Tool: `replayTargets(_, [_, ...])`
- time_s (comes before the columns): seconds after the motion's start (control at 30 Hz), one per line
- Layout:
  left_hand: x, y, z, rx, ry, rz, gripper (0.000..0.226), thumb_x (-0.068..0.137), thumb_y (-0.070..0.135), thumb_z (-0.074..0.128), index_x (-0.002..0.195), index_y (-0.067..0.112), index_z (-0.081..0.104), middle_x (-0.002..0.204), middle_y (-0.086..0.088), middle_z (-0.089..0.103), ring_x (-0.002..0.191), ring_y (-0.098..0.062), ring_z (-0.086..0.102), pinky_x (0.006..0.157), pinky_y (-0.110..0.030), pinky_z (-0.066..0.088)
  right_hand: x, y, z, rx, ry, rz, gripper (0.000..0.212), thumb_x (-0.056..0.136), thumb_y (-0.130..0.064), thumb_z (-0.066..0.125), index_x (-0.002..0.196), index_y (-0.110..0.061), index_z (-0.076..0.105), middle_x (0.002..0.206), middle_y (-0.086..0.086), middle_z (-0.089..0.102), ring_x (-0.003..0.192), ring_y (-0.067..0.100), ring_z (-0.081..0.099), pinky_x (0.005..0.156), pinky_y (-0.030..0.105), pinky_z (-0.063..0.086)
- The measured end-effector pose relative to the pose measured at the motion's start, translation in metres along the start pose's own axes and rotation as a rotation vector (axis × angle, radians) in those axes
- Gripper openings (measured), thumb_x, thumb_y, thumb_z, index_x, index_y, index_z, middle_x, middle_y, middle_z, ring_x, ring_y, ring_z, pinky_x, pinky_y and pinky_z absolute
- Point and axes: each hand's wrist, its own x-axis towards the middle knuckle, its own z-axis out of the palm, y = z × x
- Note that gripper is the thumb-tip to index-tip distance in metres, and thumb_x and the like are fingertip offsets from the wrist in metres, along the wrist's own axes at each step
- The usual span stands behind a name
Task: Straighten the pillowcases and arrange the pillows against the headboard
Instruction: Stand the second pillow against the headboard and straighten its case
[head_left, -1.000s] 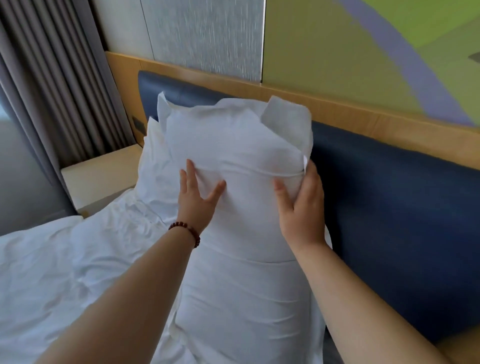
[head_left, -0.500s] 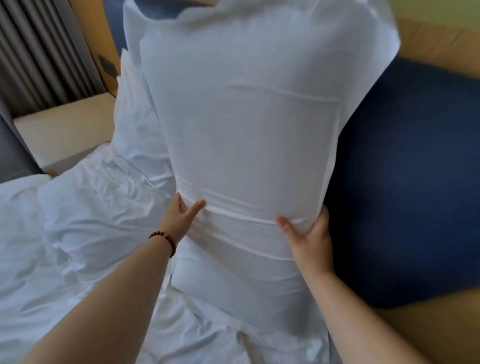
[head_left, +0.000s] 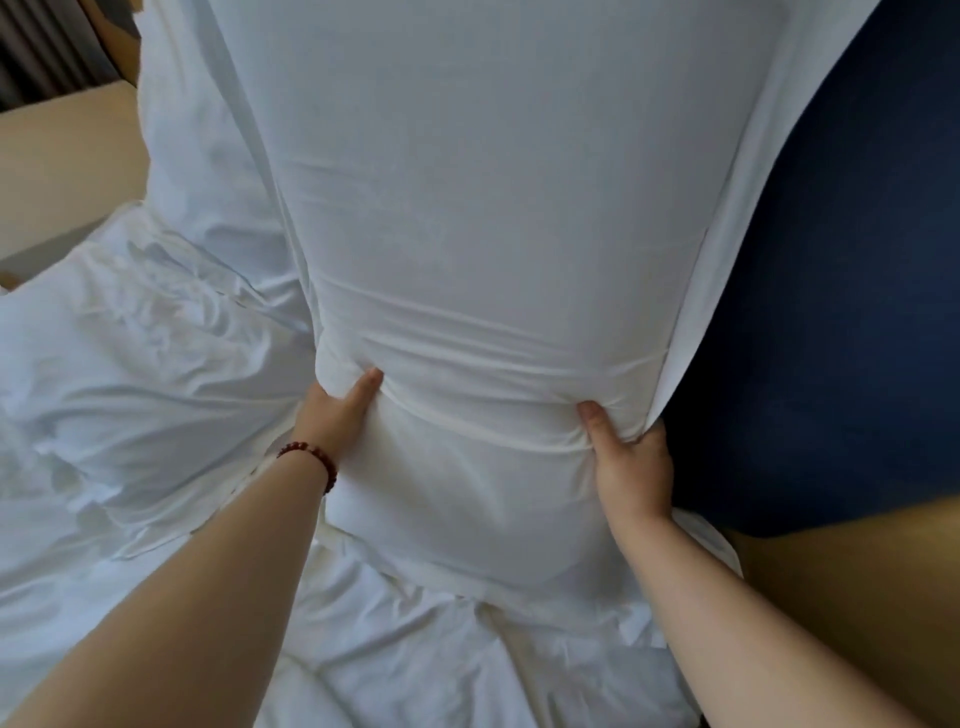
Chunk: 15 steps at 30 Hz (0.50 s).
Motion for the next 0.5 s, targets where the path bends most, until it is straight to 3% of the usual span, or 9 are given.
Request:
replayTargets(0.07, [-0.011, 0.007, -0.009, -0.001, 0.066, 0.021, 0.058, 0.085, 0.050, 0.068, 0.136, 0.027, 0.052, 0.118, 0.010, 0.061, 0.106, -0.016, 0.056, 0.090, -0.032, 0.041, -0.009, -0.012, 0.003, 0.037, 0.021, 0.000, 0.050, 0.074, -0.049, 0.077, 0.113, -0.021, 0.061, 0.098, -0.008, 0.065, 0.099, 0.019, 0.063, 0.083, 0.026, 0.044])
replayTargets(0.17, [-0.024, 0.019, -0.040, 0.061, 0.136, 0.044, 0.070, 0.077, 0.059, 0.071, 0.135, 0.024, 0.054, 0.119, 0.009, 0.062, 0.106, -0.016, 0.057, 0.090, -0.032, 0.042, -0.039, -0.020, 0.012, 0.080, 0.005, 0.026, 0.043, 0.074, -0.051, 0.075, 0.105, -0.025, 0.061, 0.096, -0.010, 0.064, 0.096, 0.011, 0.061, 0.082, 0.021, 0.042])
replayTargets(0.27, [-0.036, 0.028, -0.073, 0.180, 0.189, -0.005, 0.075, 0.074, 0.064, 0.070, 0.128, 0.014, 0.054, 0.111, 0.003, 0.058, 0.099, -0.021, 0.054, 0.085, -0.036, 0.042, -0.077, -0.022, 0.024, 0.069, -0.012, 0.091, 0.054, 0.073, -0.057, 0.072, 0.111, -0.020, 0.062, 0.096, -0.010, 0.061, 0.094, 0.009, 0.057, 0.081, 0.019, 0.038])
replayTargets(0.37, [-0.054, 0.014, -0.094, 0.285, 0.204, -0.070, 0.080, 0.072, 0.066, 0.070, 0.125, 0.009, 0.052, 0.107, -0.002, 0.057, 0.101, -0.028, 0.056, 0.083, -0.038, 0.042, -0.114, -0.005, 0.033, 0.017, -0.037, 0.260, 0.057, 0.075, -0.062, 0.069, 0.110, -0.017, 0.063, 0.093, -0.005, 0.063, 0.091, 0.016, 0.059, 0.077, 0.024, 0.039])
replayTargets(0.5, [-0.071, -0.020, -0.105, 0.467, 0.195, -0.145, 0.098, 0.065, 0.077, 0.068, 0.126, 0.003, 0.048, 0.106, -0.004, 0.056, 0.104, -0.034, 0.056, 0.081, -0.039, 0.042, -0.153, 0.040, 0.039, -0.040, 0.011, 0.449, 0.069, 0.071, -0.070, 0.066, 0.107, -0.011, 0.064, 0.105, 0.009, 0.069, 0.102, 0.033, 0.063, 0.082, 0.032, 0.046])
